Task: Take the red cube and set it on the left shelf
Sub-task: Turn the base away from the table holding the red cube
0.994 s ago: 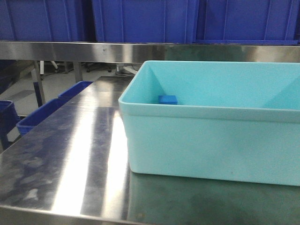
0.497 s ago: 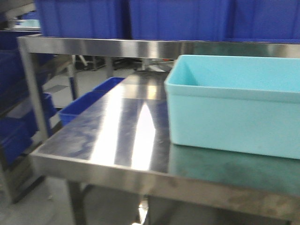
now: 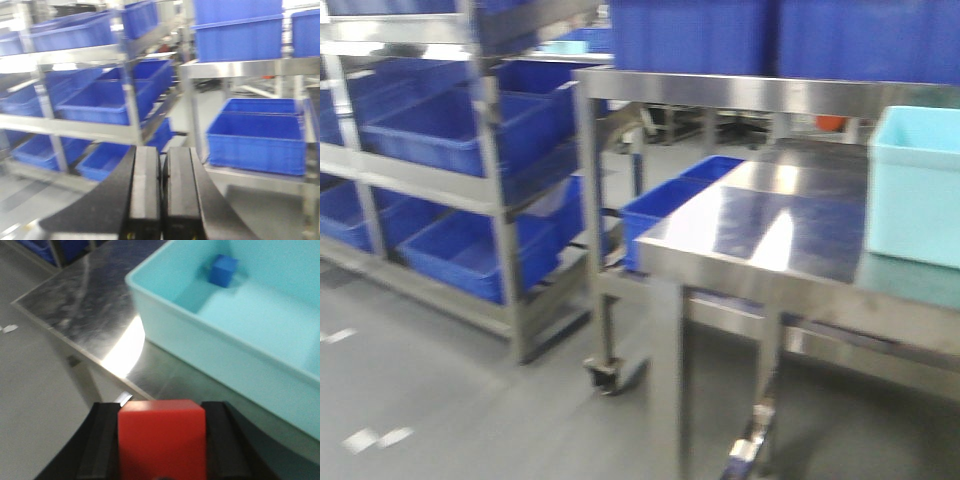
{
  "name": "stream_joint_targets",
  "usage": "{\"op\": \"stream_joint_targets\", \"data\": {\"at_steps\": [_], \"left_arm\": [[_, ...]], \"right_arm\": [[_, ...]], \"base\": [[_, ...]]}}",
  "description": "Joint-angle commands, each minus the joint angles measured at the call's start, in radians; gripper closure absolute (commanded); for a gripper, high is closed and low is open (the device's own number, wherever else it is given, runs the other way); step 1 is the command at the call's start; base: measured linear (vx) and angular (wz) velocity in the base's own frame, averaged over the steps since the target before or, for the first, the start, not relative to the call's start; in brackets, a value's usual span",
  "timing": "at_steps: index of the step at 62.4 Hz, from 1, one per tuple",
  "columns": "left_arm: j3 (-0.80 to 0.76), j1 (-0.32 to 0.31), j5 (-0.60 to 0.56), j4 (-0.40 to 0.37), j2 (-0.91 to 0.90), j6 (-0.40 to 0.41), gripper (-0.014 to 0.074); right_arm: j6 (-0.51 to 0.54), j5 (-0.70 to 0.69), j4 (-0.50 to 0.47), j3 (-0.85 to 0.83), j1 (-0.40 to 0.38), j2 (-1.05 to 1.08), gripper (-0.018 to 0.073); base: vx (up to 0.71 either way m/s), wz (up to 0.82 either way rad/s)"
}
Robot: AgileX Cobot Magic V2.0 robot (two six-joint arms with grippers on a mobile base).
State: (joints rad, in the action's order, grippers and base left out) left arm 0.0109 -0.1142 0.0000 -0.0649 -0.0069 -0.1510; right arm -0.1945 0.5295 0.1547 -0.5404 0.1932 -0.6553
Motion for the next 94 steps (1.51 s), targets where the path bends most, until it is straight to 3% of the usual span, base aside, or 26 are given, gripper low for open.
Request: {"op": "stream_joint_targets", "data": {"at_steps": [1,94], "left_arm": [[0.022,-0.006,-0.084,-0.002,0.008,-0.002,0.0491],[0.022,-0.006,-0.084,-0.002,0.008,-0.002,0.0491]], "right_arm": [[0.003,-0.073,0.008,-0.04,-0.006,-0.004,0.0502],[0.003,-0.073,0.008,-0.04,-0.006,-0.004,0.0502]], "base": [[-0.26,0.65],[-0.25,0.51]]}}
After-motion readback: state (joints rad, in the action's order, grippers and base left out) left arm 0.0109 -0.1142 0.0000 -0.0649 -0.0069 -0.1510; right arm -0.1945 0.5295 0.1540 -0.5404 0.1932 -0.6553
